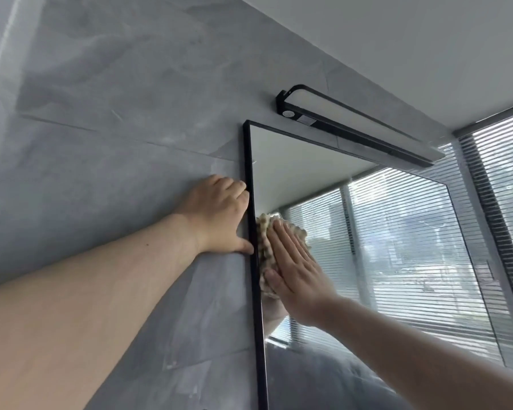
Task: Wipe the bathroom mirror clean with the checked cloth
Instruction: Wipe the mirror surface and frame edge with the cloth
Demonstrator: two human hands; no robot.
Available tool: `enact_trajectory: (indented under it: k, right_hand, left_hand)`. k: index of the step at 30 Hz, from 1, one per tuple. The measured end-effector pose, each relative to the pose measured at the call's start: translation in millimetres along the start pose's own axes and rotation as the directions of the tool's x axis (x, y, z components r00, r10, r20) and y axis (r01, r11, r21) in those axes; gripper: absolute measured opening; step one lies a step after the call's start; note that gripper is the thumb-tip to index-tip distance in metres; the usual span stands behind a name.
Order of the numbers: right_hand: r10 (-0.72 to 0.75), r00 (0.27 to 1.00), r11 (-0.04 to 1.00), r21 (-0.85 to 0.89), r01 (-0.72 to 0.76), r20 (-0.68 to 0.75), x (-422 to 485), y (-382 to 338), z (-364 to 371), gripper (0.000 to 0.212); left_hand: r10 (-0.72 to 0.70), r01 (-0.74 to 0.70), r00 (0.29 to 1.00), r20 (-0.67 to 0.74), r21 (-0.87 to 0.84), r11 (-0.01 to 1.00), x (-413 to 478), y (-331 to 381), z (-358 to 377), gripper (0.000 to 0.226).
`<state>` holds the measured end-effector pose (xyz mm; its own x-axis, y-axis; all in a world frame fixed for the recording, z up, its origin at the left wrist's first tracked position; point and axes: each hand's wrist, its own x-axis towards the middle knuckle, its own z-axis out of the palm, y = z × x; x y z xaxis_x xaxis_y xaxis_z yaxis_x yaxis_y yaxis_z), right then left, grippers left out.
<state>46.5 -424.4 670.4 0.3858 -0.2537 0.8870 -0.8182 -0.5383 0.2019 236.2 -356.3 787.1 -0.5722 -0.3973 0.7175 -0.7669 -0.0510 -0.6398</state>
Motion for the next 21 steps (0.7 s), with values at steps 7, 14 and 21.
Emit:
enact_trajectory:
  k: [7,14,21]
  right_hand:
    - [0.188,0.969,0.978,0.115,-0.171,-0.158,52,34,-7,0.071]
    - [0.296,0.928,0.947,0.199,-0.253,-0.228,170,6,-42,0.063]
    - [0.218,0.959,0.97,0.148,-0.192,-0.179,167,7,-54,0.06]
  left_hand:
    - [-0.008,0.011,0.999,-0.041,0.066,0.998,6,-5,17,0.125]
    - [-0.008,0.01,0.997,-0.079,0.021,1.0,8,-5,20,0.125]
    - [-0.116,0.121,0.989,-0.093,0.045,0.992,3,-6,19,0.133]
